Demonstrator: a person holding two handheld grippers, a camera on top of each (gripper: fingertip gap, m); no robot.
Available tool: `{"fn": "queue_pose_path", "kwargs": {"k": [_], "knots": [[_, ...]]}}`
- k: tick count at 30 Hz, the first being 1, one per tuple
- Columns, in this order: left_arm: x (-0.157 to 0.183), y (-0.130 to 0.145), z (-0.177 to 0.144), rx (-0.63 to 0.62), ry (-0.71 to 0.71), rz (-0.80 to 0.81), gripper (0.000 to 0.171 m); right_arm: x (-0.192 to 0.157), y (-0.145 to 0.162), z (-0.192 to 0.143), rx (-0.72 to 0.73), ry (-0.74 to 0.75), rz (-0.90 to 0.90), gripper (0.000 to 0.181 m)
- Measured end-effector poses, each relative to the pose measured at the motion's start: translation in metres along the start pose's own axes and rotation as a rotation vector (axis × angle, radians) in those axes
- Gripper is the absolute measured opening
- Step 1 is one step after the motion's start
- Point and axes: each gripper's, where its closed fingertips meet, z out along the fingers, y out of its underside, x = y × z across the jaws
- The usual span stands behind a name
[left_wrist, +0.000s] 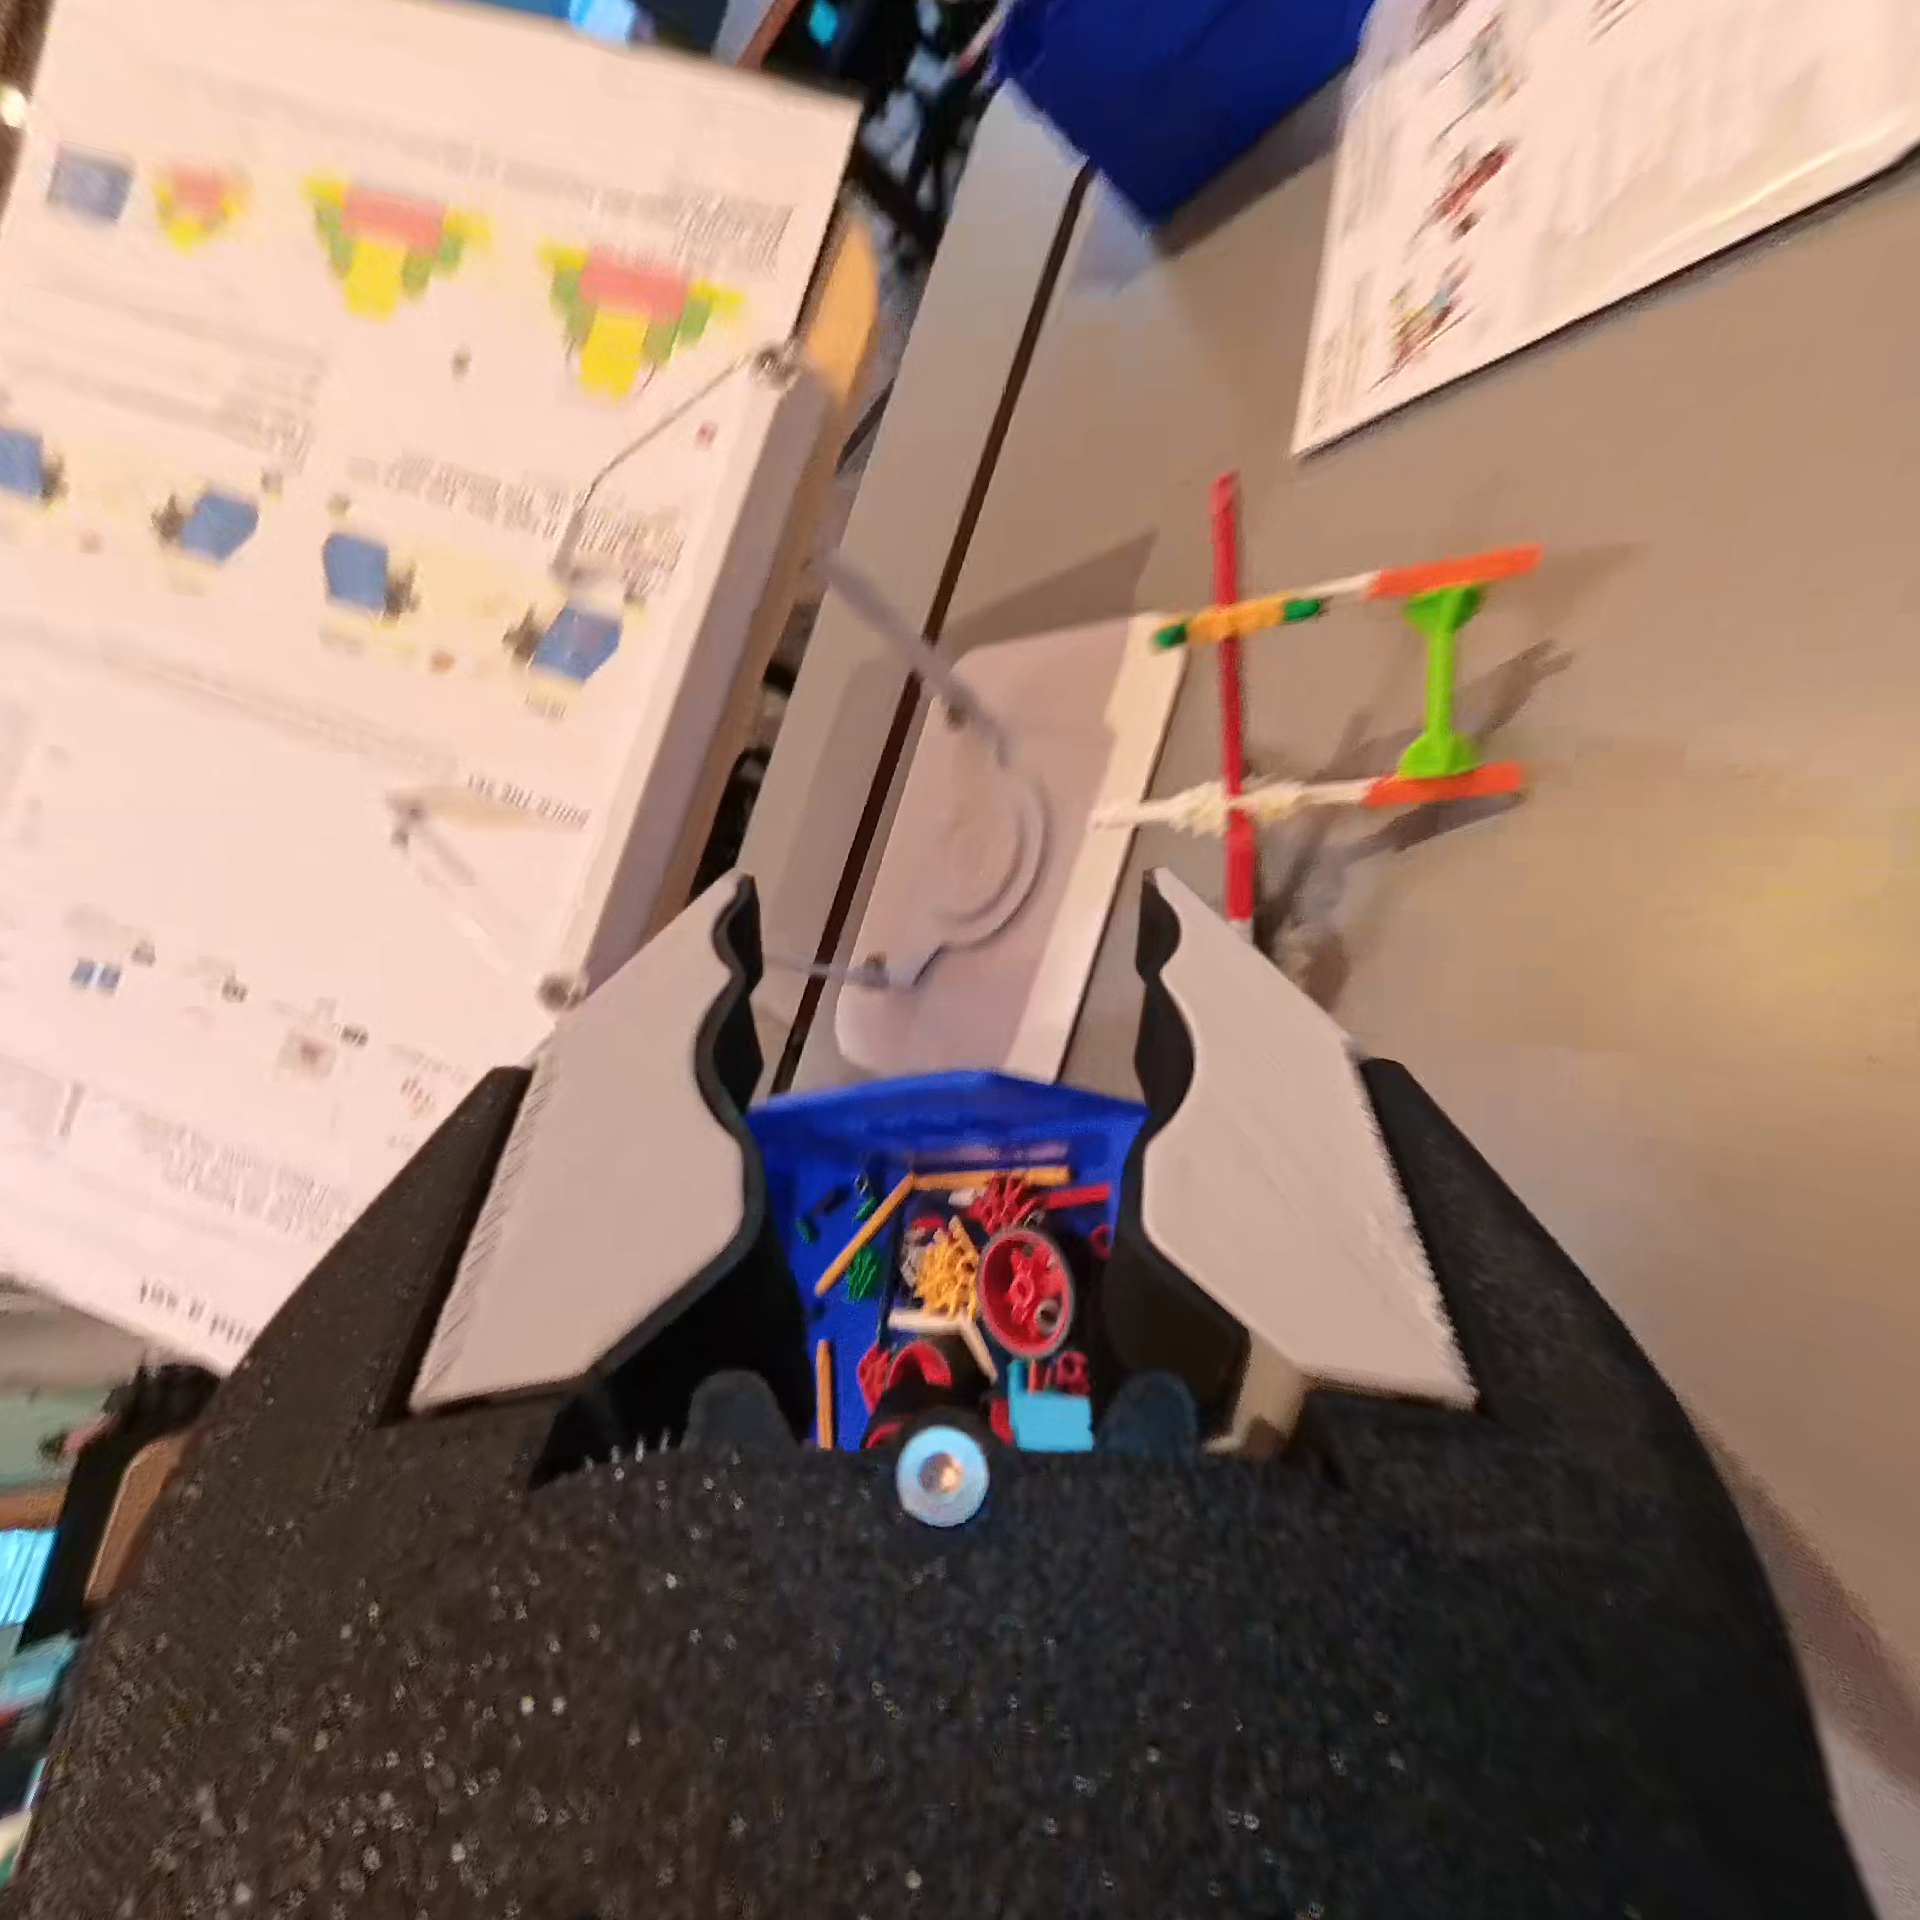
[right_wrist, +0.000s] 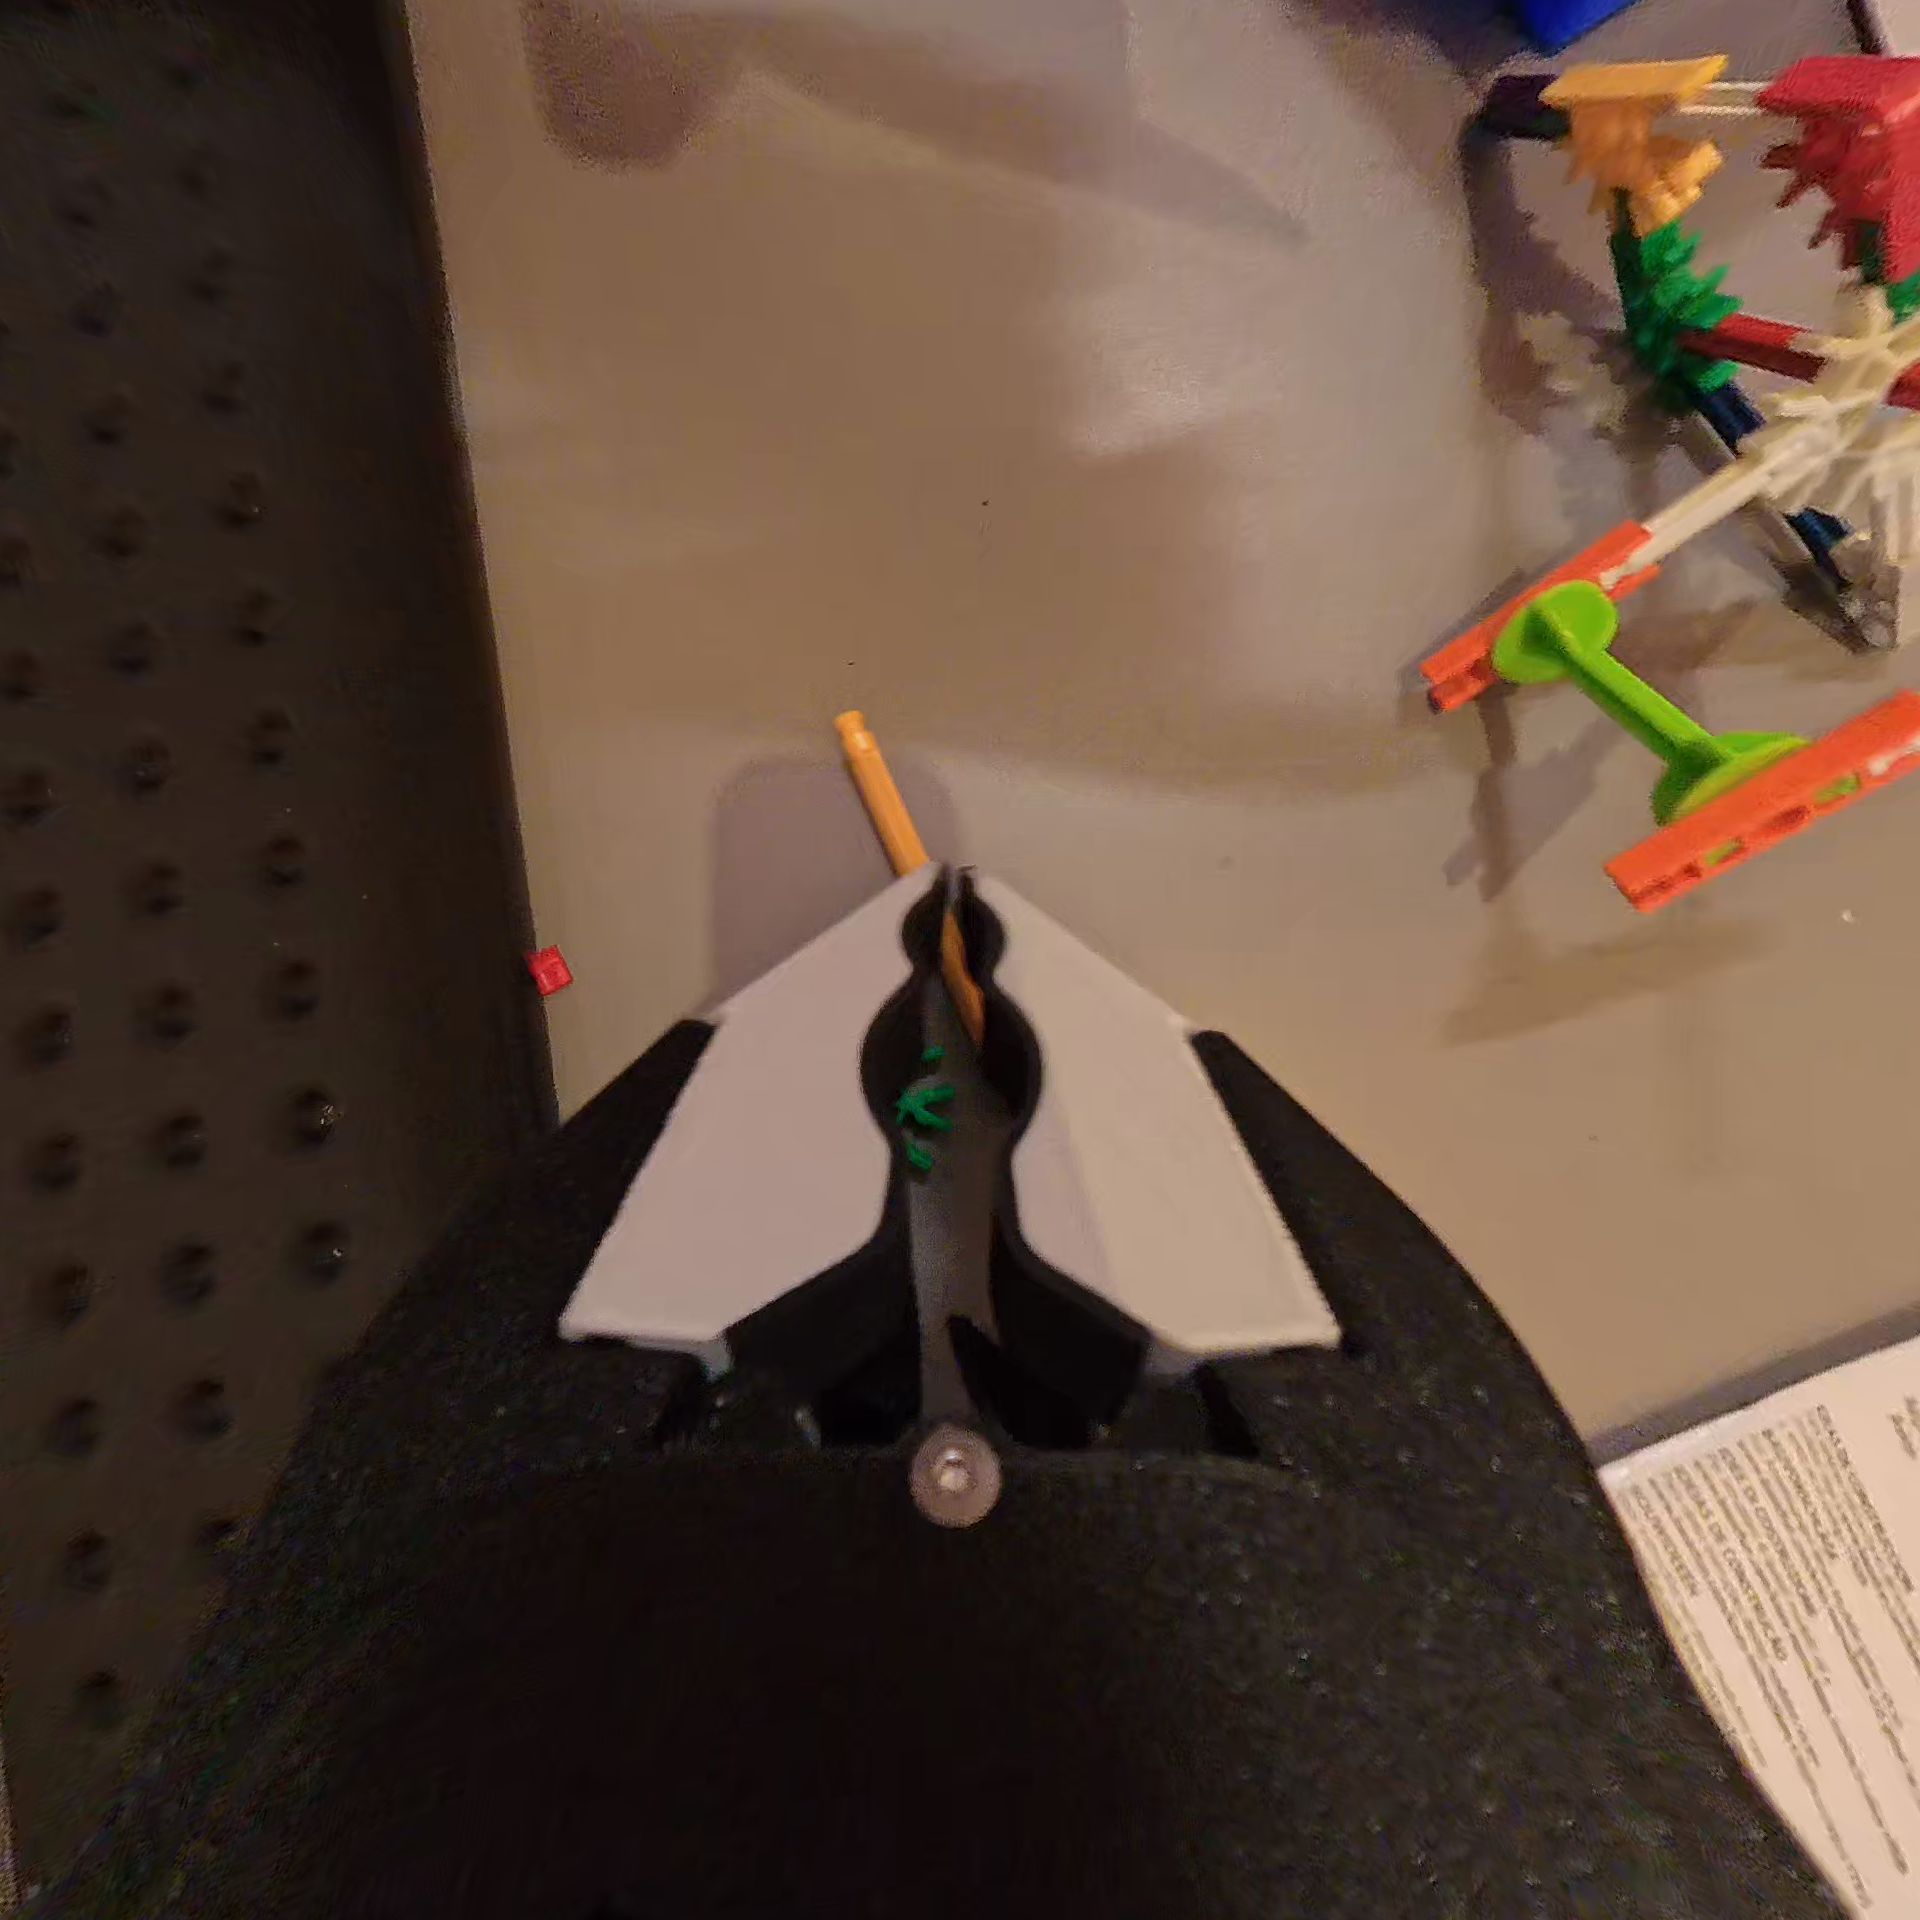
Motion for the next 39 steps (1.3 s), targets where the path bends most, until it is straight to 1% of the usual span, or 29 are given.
{"fn": "queue_pose_path", "kwargs": {"k": [3,6,8,9,10,11,12,13,14,15,17,19,22,24,25,26,27,28,30,32,34,36,39], "knots": [[0.027,-0.024,0.0,0.073,0.082,0.048,0.066,0.0,0.002,0.003,-0.017,0.008,-0.016,0.0],[0.057,-0.037,-0.002,0.12,0.203,0.086,0.065,-0.003,-0.005,-0.003,0.03,-0.01,-0.014,0.0],[0.078,-0.038,-0.003,0.113,0.296,0.104,0.064,-0.004,-0.01,-0.009,0.067,-0.012,-0.001,0.0],[0.088,-0.041,-0.005,0.128,0.341,0.11,0.063,0.0,-0.01,-0.011,0.073,0.001,0.006,0.0],[0.098,-0.045,-0.009,0.147,0.392,0.108,0.06,-0.003,-0.008,-0.013,0.072,-0.023,0.005,0.001],[0.109,-0.047,-0.012,0.146,0.452,0.101,0.06,-0.009,-0.007,-0.013,0.068,-0.049,-0.003,0.015],[0.117,-0.048,-0.014,0.135,0.487,0.108,0.06,-0.012,-0.005,-0.012,0.056,-0.063,-0.007,0.023],[0.122,-0.048,-0.014,0.13,0.496,0.128,0.061,-0.016,-0.001,-0.008,0.031,-0.081,-0.018,0.025],[0.129,-0.048,-0.015,0.126,0.521,0.138,0.061,-0.017,0.003,-0.004,0.002,-0.073,-0.039,0.021],[0.135,-0.048,-0.016,0.119,0.556,0.135,0.061,-0.012,0.005,0.0,-0.02,-0.036,-0.055,0.007],[0.143,-0.048,-0.016,0.119,0.578,0.144,0.062,-0.009,0.002,0.002,-0.014,-0.02,-0.054,0.003],[0.152,-0.046,-0.016,0.107,0.617,0.152,0.062,-0.002,-0.005,-0.003,0.036,0.003,-0.042,0.003],[0.164,-0.046,-0.016,0.105,0.656,0.172,0.062,0.01,-0.025,-0.024,0.181,0.031,0.009,0.003],[0.168,-0.05,-0.011,0.12,0.63,0.213,0.056,0.016,-0.034,-0.034,0.255,0.031,0.056,0.003],[0.171,-0.05,-0.008,0.111,0.623,0.241,0.051,0.016,-0.035,-0.037,0.274,0.023,0.06,0.003],[0.171,-0.048,-0.003,0.095,0.591,0.282,0.039,0.015,-0.037,-0.038,0.287,0.016,0.065,0.003],[0.17,-0.045,0.003,0.076,0.555,0.319,0.02,0.014,-0.039,-0.04,0.301,0.006,0.073,0.003],[0.17,-0.044,0.006,0.066,0.534,0.344,0.005,0.013,-0.04,-0.041,0.309,-0.004,0.078,0.003],[0.167,-0.046,0.008,0.08,0.511,0.351,0.003,0.016,-0.041,-0.043,0.324,0.001,0.088,0.003],[0.159,-0.049,0.006,0.091,0.493,0.323,0.003,0.02,-0.048,-0.05,0.378,0.023,0.101,0.005],[0.142,-0.046,0.003,0.069,0.461,0.298,0.003,0.032,-0.05,-0.056,0.399,0.086,0.125,0.02],[0.108,-0.034,0.001,0.029,0.372,0.251,0.003,0.041,-0.048,-0.06,0.402,0.132,0.141,0.025],[0.035,0.006,-0.005,-0.085,0.16,0.131,0.003,0.034,-0.046,-0.054,0.366,0.126,0.092,0.025]]}}
